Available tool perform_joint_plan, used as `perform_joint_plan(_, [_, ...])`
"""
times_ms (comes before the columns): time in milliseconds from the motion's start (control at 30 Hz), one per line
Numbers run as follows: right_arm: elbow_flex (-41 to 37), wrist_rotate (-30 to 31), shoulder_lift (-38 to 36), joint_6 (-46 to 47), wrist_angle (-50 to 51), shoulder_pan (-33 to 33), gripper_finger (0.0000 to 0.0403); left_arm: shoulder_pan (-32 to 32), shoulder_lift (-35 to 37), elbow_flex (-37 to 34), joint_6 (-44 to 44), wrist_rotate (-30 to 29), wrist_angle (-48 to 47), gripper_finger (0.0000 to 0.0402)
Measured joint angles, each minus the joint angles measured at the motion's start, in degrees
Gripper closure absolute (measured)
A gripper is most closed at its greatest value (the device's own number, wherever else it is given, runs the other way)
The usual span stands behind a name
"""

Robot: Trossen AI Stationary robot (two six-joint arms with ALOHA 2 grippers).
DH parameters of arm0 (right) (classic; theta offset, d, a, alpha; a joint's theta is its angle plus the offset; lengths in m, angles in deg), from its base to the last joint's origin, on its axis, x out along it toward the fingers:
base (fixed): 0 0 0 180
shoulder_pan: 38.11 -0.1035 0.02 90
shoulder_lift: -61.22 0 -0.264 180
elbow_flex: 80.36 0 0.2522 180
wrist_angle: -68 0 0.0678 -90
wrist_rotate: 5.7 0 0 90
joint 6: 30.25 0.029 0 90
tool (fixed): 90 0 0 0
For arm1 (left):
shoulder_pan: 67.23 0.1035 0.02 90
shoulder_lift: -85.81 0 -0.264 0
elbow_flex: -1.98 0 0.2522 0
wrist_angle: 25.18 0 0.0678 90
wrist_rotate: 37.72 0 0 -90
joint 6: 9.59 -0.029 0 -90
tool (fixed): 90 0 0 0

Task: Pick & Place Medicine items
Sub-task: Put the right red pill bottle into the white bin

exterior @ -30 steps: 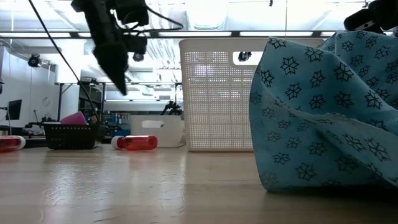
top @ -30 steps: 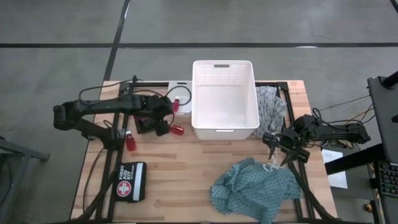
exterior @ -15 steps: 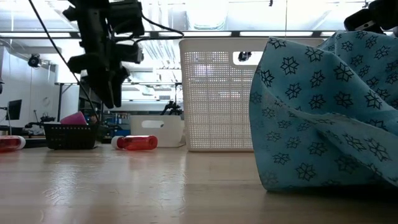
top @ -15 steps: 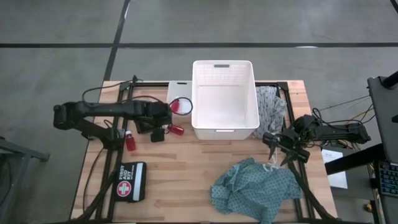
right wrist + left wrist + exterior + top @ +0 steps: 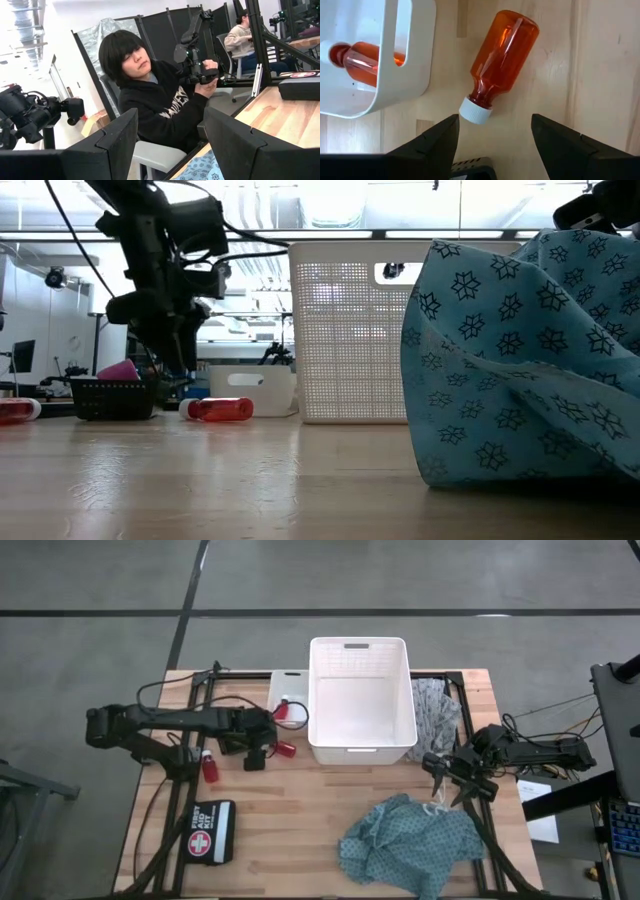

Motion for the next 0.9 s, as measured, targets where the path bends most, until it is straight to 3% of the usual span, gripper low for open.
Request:
perform_joint_plan(500, [0.0,0.0,0.0,0.0,0.0,0.0,0.0179,2.9,-10.2,0.2,-0.2,0.0,1.9,0.0148])
perform_joint_plan(900, [0.0,0.0,0.0,0.0,0.0,0.0,0.0179,6.9,-11.2,0.1,-4.2,1.8,5.0,0.0148])
